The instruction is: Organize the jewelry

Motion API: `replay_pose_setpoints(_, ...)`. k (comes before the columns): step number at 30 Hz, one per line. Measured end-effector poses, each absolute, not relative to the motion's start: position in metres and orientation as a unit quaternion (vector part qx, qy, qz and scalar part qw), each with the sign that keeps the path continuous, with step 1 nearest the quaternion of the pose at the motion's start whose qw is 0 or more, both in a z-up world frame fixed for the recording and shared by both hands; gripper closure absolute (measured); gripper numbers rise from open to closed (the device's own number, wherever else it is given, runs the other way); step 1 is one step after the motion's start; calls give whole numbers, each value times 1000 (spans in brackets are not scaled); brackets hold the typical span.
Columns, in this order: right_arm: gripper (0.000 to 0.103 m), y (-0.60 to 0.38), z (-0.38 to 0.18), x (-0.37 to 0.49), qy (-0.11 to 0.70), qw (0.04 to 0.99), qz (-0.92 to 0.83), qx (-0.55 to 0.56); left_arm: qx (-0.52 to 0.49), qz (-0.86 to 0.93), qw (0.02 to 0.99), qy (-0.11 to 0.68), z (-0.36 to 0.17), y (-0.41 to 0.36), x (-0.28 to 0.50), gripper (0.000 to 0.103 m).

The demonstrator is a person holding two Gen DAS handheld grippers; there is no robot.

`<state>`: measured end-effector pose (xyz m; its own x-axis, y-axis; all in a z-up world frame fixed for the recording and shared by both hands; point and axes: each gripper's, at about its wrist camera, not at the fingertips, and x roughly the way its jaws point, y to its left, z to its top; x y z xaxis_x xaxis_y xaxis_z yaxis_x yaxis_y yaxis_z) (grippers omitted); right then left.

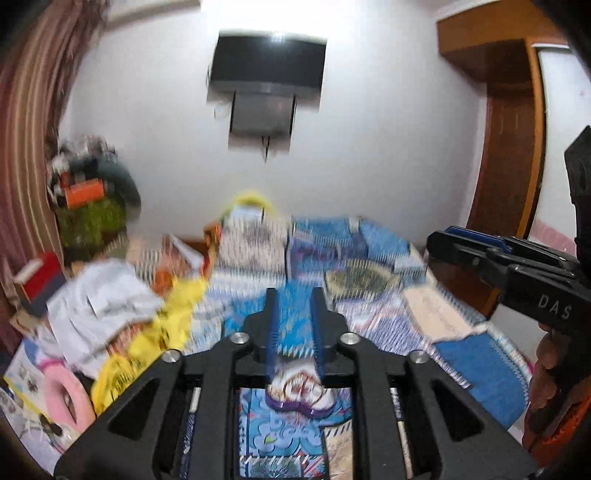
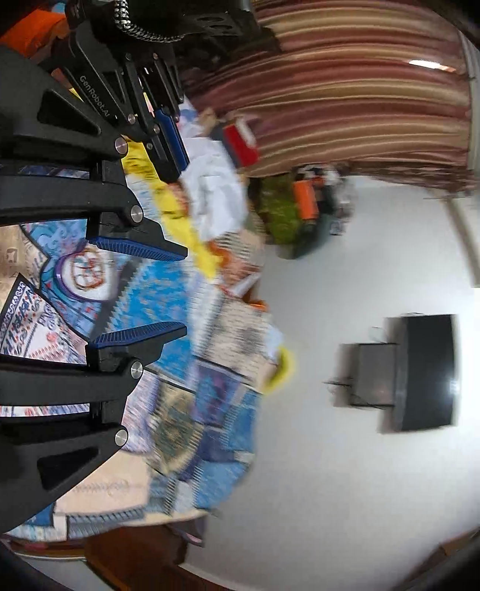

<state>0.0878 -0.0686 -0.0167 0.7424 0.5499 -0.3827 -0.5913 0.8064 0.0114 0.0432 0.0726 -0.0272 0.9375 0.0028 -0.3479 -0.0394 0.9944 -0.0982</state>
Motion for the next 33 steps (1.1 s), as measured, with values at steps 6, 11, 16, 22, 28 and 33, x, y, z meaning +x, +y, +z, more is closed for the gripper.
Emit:
replay_pose_setpoints(6,60,-98,23,26,87,954,284,-31,-24,32,997,71,18,46,-23,49)
replay_pose_setpoints(11,30,-107,31,-6,34,968,248,-24,-27,55,998,32,31,35,-57,13)
replay_pose_setpoints(16,7,-105,26,-15,19,973,228,-20,-40,67,997,30,31,34,-69,5)
replay_pose_setpoints(22,1,-104,22,-18,27,972,235,-20,-44,80,995,34,28,36,-75,3)
replay_pose_setpoints(28,1,-111,19,-28,26,971,238,-19,-40,80,995,38,24,31,-76,3)
replay_pose_setpoints(33,1,-114,15,-29,29,970,239,-16,-36,82,995,39,23,29,-79,2)
